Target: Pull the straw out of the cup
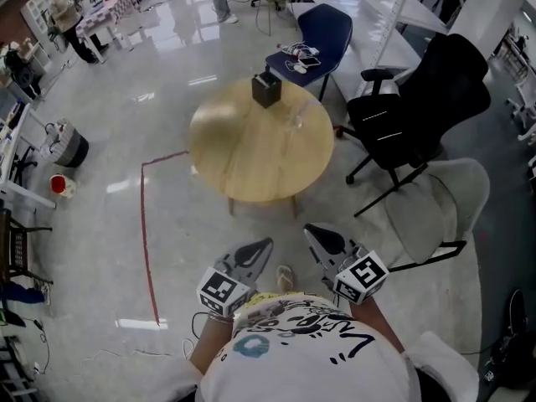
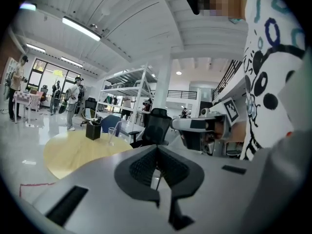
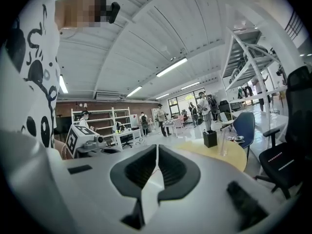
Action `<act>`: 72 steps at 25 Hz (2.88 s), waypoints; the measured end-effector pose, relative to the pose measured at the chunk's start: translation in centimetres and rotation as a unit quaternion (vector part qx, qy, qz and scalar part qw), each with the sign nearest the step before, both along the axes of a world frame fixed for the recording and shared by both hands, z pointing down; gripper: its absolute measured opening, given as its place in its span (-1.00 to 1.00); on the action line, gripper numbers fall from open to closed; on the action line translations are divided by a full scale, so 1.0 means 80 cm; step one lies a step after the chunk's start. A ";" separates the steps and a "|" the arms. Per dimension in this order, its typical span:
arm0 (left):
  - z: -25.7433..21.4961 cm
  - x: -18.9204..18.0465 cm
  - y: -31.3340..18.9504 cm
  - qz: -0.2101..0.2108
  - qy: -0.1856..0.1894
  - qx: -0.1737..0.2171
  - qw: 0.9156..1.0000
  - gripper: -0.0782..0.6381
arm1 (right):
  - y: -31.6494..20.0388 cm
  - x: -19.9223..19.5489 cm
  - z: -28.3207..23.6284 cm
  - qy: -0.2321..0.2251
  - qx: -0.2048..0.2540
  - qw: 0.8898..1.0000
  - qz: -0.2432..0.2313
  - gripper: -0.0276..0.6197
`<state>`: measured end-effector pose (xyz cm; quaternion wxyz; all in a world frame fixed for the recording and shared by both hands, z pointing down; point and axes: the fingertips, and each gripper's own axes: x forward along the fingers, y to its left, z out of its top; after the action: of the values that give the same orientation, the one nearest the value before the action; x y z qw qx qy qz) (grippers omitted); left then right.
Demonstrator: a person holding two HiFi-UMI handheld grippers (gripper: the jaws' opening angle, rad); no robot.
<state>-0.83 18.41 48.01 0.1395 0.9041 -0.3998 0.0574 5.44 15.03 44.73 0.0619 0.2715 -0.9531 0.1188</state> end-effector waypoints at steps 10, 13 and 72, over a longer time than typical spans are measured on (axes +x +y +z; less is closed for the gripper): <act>0.015 0.009 -0.049 -0.032 -0.008 -0.017 0.999 -0.74 | -0.056 0.022 0.014 -0.004 -0.004 1.000 -0.023 -0.82; 0.007 0.012 -0.063 -0.037 -0.007 -0.012 0.999 -0.74 | -0.067 0.022 0.013 -0.005 -0.005 1.000 -0.028 -0.82; 0.022 -0.101 -0.327 0.078 -0.001 -0.021 0.997 -0.74 | -0.312 -0.072 0.011 0.019 -0.004 0.995 0.102 -0.82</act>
<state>-8.90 -7.75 49.79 0.1536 0.9294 -0.3267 0.0771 -0.34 -9.94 45.62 0.0683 0.3696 -0.9185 0.1231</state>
